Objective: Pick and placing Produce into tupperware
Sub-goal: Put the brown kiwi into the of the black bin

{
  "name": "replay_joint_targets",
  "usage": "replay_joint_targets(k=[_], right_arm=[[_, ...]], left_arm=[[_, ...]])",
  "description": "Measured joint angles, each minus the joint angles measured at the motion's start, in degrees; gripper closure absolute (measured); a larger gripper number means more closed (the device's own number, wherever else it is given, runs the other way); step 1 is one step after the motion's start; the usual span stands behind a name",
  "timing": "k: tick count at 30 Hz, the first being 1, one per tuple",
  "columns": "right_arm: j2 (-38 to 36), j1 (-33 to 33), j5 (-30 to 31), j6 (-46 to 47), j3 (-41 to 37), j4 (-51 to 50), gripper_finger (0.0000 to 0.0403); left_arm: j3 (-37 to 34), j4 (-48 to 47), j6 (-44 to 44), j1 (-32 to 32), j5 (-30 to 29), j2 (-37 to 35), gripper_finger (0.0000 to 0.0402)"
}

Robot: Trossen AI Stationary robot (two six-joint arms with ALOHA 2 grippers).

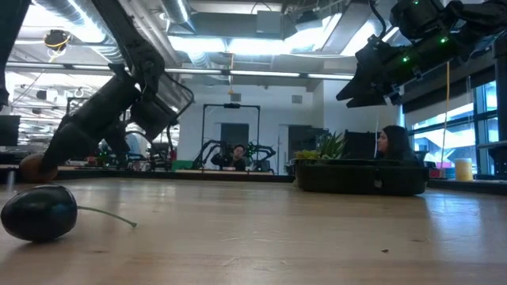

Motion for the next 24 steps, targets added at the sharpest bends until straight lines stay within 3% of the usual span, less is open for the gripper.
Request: replay_joint_targets(k=[24], right_arm=[[0.0, -0.01, -0.01, -0.05, 0.0, -0.07, 0.0135]], left_arm=[[-6.1, 5.96, 2.24, -0.44, 0.23, 1.45, 0.0083]])
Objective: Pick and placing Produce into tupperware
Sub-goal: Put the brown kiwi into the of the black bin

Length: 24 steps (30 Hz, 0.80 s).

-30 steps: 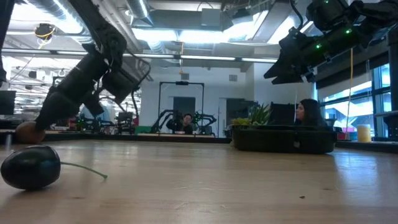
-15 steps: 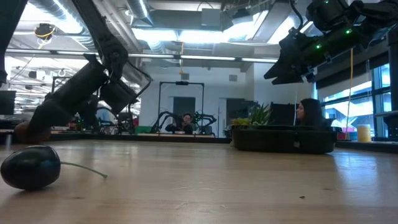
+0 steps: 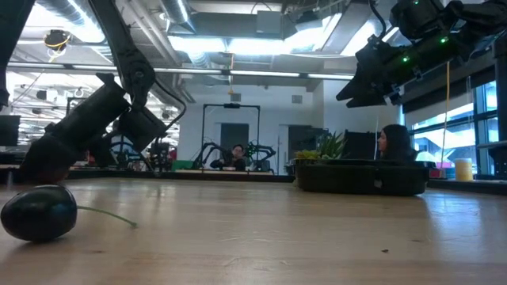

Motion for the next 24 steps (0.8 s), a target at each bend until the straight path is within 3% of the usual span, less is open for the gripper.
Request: replay_joint_targets(k=[19, 24], right_arm=[[0.0, -0.01, 0.0, 0.0, 0.0, -0.02, 0.0135], [0.0, 0.01, 0.01, 0.0, 0.0, -0.02, 0.0135]], left_arm=[[1.95, 0.96, 2.66, 0.03, 0.04, -0.02, 0.0083], [1.97, 1.25, 2.66, 0.04, 0.44, -0.02, 0.01]])
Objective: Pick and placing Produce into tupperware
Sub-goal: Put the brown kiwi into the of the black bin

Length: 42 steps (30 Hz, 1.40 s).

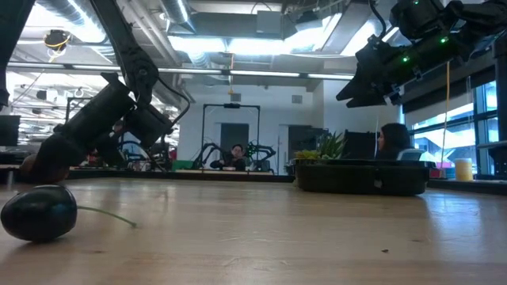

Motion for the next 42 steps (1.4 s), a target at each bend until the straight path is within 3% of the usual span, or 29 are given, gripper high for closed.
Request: replay_joint_targets(k=[8, 16, 21, 29, 34, 42], right_arm=[[0.0, -0.01, 0.01, 0.0, 0.0, 0.0, 0.0135], [0.0, 0.0, 0.01, 0.0, 0.0, 0.0, 0.0135], [0.0, -0.01, 0.0, 0.0, 0.0, 0.0, 0.0135], [0.0, 0.0, 0.0, -0.18, 0.0, 0.0, 0.0135], [0.0, -0.02, 0.01, -0.24, 0.0, 0.0, 0.0135], [0.0, -0.02, 0.01, -1.31, 0.0, 0.02, 0.0135]], left_arm=[[0.09, 0.31, 0.0, -0.04, 0.68, -0.04, 0.0168], [0.18, -0.49, -0.04, 0.01, 3.54, -0.05, 0.0166], [1.47, -1.33, 3.59, -0.09, 15.51, -0.04, 0.016], [9.2, 1.07, 11.94, -0.07, 34.07, -0.02, 0.0169], [16.14, 12.48, 12.26, -1.21, 43.77, -0.02, 0.016], [25.59, 45.02, 7.52, -6.75, 39.62, -0.02, 0.0165]])
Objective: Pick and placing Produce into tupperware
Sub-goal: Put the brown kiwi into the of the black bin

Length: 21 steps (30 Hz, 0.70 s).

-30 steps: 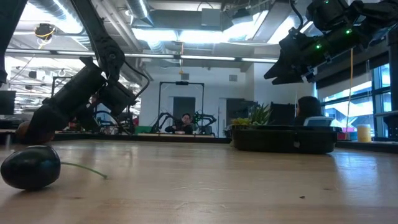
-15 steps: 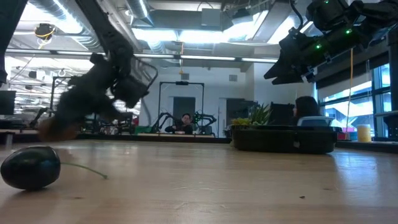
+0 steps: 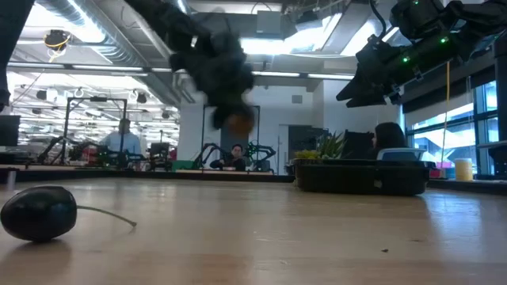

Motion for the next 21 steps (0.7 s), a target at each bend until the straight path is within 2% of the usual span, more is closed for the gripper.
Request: replay_joint_targets(k=[5, 9, 11, 14, 21], right_arm=[[0.0, 0.0, 0.0, 0.07, 0.0, -0.02, 0.0135], [0.0, 0.0, -0.02, 0.13, 0.0, -0.14, 0.0135], [0.0, 0.0, -0.02, 0.2, 0.0, -0.37, 0.0135], [0.02, 0.0, -0.02, 0.2, 0.0, -1.02, 0.0135], [0.02, 0.0, -0.04, 0.05, 0.0, -1.83, 0.0135]], left_arm=[[2.71, 18.22, -0.38, -4.17, -3.98, 0.51, 0.0163], [3.68, 29.24, -0.52, -6.69, -11.59, 3.46, 0.0165], [4.07, 33.65, -0.9, -7.31, -12.93, 5.95, 0.0164], [4.86, 37.93, -3.04, -7.61, -12.88, 10.36, 0.0163], [7.81, 39.07, -3.5, -7.96, -12.82, 19.24, 0.0162]])
